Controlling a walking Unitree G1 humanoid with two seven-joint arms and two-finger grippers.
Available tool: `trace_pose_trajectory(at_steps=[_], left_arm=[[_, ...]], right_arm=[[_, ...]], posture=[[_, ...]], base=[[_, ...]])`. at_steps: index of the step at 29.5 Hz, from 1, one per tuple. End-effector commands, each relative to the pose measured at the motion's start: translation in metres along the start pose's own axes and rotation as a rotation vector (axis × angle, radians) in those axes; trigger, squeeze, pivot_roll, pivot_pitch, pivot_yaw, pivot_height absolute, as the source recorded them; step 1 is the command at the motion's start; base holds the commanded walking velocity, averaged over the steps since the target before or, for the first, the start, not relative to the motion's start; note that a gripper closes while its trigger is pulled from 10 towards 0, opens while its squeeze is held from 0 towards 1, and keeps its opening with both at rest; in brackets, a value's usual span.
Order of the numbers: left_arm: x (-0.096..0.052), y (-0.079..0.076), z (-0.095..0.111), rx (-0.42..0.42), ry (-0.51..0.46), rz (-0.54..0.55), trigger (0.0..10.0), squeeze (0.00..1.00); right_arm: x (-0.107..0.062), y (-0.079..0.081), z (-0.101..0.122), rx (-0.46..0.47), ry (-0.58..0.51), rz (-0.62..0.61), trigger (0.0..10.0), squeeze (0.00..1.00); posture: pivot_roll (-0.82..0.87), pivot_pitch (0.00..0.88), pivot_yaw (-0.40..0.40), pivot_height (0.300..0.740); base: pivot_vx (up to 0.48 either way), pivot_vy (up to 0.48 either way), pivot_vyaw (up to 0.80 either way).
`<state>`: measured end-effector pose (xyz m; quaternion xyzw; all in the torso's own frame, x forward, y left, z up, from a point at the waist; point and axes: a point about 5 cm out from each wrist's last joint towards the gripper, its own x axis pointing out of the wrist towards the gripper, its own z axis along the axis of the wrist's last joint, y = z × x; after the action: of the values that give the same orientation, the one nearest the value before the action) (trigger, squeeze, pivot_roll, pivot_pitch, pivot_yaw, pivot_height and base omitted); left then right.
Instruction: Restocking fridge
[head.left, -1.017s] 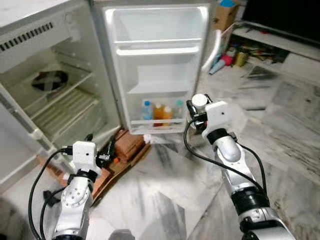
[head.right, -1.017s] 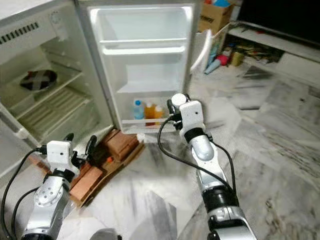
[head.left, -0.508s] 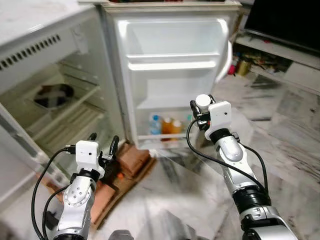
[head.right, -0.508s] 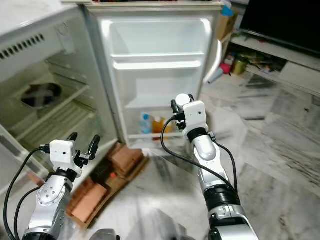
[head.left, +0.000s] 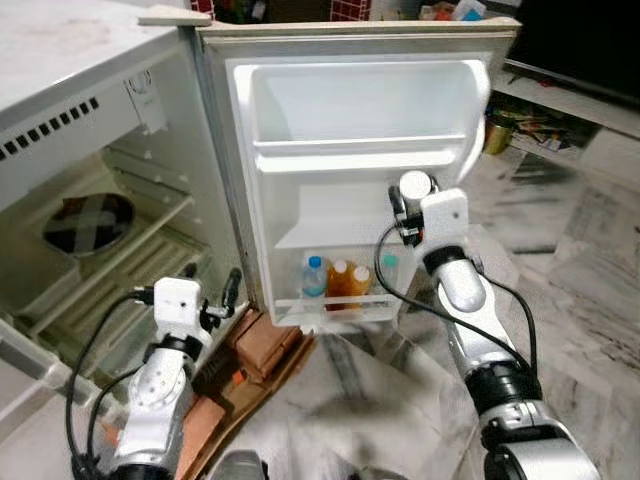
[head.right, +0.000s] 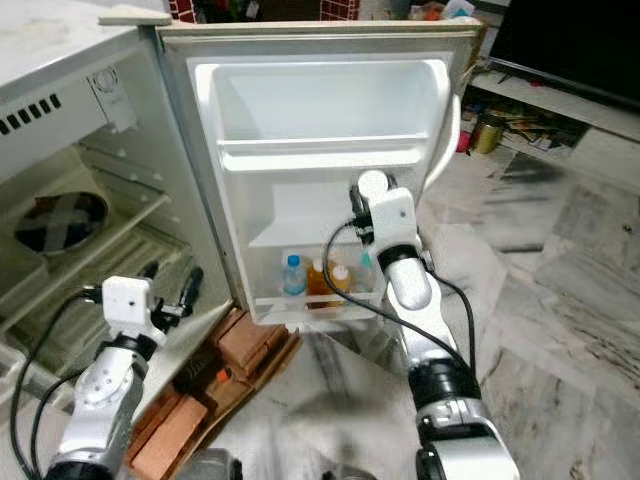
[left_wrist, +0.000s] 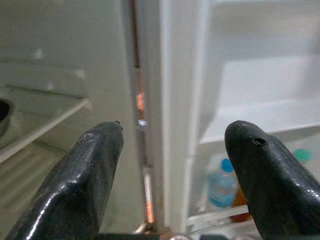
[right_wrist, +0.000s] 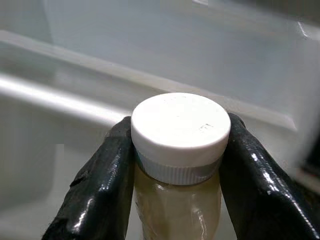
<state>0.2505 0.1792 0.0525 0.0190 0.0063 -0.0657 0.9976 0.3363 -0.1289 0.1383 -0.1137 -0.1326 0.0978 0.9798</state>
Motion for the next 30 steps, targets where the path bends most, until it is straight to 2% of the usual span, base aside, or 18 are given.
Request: trace_pose_trajectory(at_steps=[1, 8, 17, 21, 26, 30], left_arm=[[-0.002, -0.001, -0.001, 0.002, 0.005, -0.011, 10.0, 0.00], [-0.003, -0.007, -0.002, -0.009, 0.004, -0.035, 10.0, 0.00], [-0.002, -0.008, -0.001, -0.015, -0.006, -0.060, 10.0, 0.00], [-0.003, -0.010, -0.002, -0.017, -0.002, -0.068, 10.0, 0.00], [-0.001, -0.013, -0.001, -0.021, -0.008, -0.088, 10.0, 0.00], [-0.001, -0.014, 0.000, -0.025, -0.011, -0.094, 10.0, 0.00]], right_arm=[[0.010, 0.005, 0.029, -0.025, -0.135, 0.010, 10.0, 0.00], [0.018, 0.007, 0.049, -0.042, -0.215, 0.011, 10.0, 0.00], [0.019, 0.010, 0.057, -0.062, -0.249, 0.028, 10.0, 0.00], [0.021, 0.007, 0.066, -0.066, -0.279, -0.005, 10.0, 0.00], [0.036, -0.002, 0.092, -0.103, -0.367, -0.046, 10.0, 0.00], [0.041, -0.008, 0.093, -0.118, -0.367, -0.061, 10.0, 0.00]], posture=[[0.16, 0.000, -0.021, 0.740], [0.16, 0.000, -0.023, 0.740], [0.16, 0.000, -0.021, 0.740], [0.16, 0.000, -0.018, 0.740], [0.15, 0.000, -0.016, 0.740], [0.16, 0.000, -0.019, 0.740]], base=[[0.000, 0.000, 0.00], [0.000, 0.000, 0.00], [0.000, 0.000, 0.00], [0.000, 0.000, 0.00], [0.106, 0.000, 0.00], [0.346, 0.000, 0.00]])
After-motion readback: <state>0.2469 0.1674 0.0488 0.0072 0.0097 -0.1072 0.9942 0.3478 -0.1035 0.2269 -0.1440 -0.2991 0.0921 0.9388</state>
